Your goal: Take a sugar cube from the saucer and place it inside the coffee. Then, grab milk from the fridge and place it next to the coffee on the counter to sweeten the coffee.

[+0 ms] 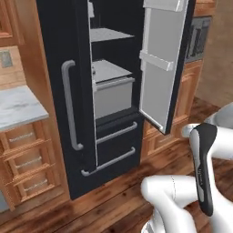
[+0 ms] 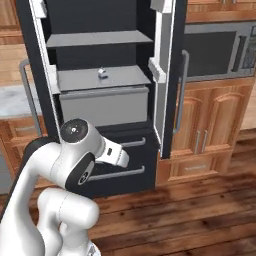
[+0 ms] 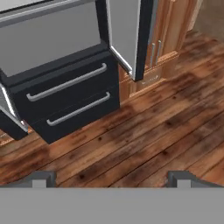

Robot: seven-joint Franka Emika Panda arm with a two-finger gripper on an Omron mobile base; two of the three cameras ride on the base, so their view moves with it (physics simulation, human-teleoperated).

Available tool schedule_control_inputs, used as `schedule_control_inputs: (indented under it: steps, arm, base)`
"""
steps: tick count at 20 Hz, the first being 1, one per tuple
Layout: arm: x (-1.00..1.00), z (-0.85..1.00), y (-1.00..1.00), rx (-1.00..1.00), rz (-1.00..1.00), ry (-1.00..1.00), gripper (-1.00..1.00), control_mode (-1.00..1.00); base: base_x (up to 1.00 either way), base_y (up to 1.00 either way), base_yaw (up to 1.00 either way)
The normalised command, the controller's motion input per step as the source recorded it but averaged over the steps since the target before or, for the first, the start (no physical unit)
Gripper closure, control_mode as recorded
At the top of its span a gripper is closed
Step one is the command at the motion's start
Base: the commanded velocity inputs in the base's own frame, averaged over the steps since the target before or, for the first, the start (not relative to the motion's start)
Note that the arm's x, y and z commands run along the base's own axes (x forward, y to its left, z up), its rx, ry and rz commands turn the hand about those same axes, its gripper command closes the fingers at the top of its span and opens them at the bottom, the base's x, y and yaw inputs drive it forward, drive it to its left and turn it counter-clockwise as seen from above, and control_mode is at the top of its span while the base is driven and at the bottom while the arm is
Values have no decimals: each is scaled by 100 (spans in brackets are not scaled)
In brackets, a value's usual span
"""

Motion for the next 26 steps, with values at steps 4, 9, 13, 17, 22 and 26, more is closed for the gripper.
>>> schedule_control_inputs:
  steps: [4, 9, 13, 17, 22, 26]
  arm:
    - [0, 0, 0, 0, 0, 0, -100, 100]
    - [0, 0, 0, 0, 0, 0, -100, 100]
    - [0, 0, 0, 0, 0, 0, -100, 100]
    - [0, 0, 0, 0, 0, 0, -100, 100]
    - [0, 0, 0, 0, 0, 0, -100, 100]
    - [0, 0, 0, 0, 0, 0, -100, 100]
  base:
    - [28, -69, 46]
    - [14, -65, 49]
    - [5, -55, 51]
    - [0, -34, 51]
    - [14, -1, 29]
    - [49, 0, 5]
